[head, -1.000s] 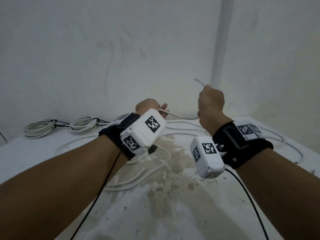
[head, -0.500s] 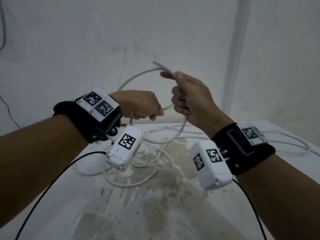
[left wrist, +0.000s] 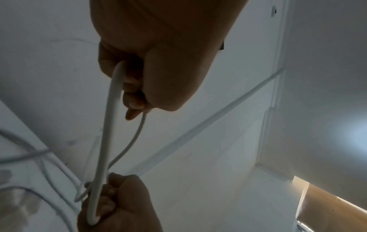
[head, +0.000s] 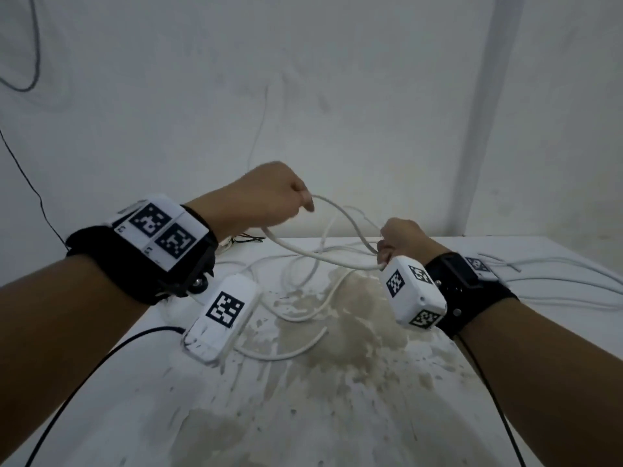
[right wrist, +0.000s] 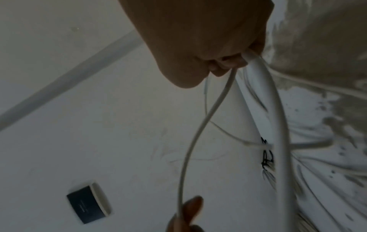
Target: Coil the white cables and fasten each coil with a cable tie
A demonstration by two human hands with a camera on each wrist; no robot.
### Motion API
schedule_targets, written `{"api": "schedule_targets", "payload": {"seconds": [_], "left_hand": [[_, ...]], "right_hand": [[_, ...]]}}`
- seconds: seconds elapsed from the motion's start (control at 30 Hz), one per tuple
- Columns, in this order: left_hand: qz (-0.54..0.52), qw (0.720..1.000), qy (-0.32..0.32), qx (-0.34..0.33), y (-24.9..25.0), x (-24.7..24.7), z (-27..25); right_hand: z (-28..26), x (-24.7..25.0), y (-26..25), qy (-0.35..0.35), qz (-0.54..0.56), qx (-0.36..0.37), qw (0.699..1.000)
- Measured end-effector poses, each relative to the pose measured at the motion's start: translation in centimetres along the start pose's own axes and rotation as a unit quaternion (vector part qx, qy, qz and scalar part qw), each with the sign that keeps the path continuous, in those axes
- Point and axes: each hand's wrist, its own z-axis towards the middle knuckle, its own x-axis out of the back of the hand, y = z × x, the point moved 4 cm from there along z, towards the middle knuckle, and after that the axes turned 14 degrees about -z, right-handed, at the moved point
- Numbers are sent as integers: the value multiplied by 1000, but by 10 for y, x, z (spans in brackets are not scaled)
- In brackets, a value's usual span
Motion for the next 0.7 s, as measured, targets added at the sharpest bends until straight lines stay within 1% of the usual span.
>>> {"api": "schedule_targets", "payload": {"seconds": [0.03, 0.07, 0.13, 0.17, 0.2, 0.27, 0.3, 0.33, 0.37, 0.4, 0.43, 0.47, 0.53, 0.57, 0.63, 0.7], "left_hand": [[-9, 1000, 24, -11, 2, 5, 3], [-9, 999, 34, -23, 4, 9, 5], [20, 998, 15, -51, 10, 13, 9], [40, 997, 2, -67, 14, 15, 10], [57, 995, -3, -83, 18, 17, 10], [81, 990, 10, -116, 24, 25, 11], [88, 987, 30, -130, 27, 29, 11], [84, 986, 58, -133, 26, 34, 11], [59, 988, 86, -117, 23, 39, 12], [12, 990, 106, -90, 18, 41, 14], [-38, 991, 116, -61, 12, 42, 15], [-71, 990, 117, -38, 8, 40, 15], [-83, 990, 112, -19, 2, 34, 14], [-82, 990, 115, -18, 0, 31, 13], [-82, 989, 122, -23, -1, 24, 11], [-72, 988, 126, -50, 3, 17, 11]], "right_hand": [[-1, -4, -1, -8, 47, 4, 999], [-8, -8, -6, -8, 89, 33, 995], [-26, -18, -24, -32, 136, 121, 983], [-36, -22, -36, -55, 139, 159, 976], [-44, -24, -46, -75, 123, 194, 970], [-57, -30, -60, -87, 26, 247, 965], [-57, -30, -65, -67, -19, 258, 964], [-55, -28, -67, -27, -37, 253, 966], [-51, -25, -68, 17, -32, 235, 971], [-47, -21, -66, 51, -17, 208, 977], [-44, -19, -64, 66, 5, 179, 982], [-43, -18, -62, 64, 25, 156, 985], [-45, -21, -60, 48, 58, 141, 987], [-49, -23, -62, 34, 85, 150, 984], [-60, -28, -67, -10, 143, 194, 970], [-73, -35, -73, -50, 145, 239, 959]]}}
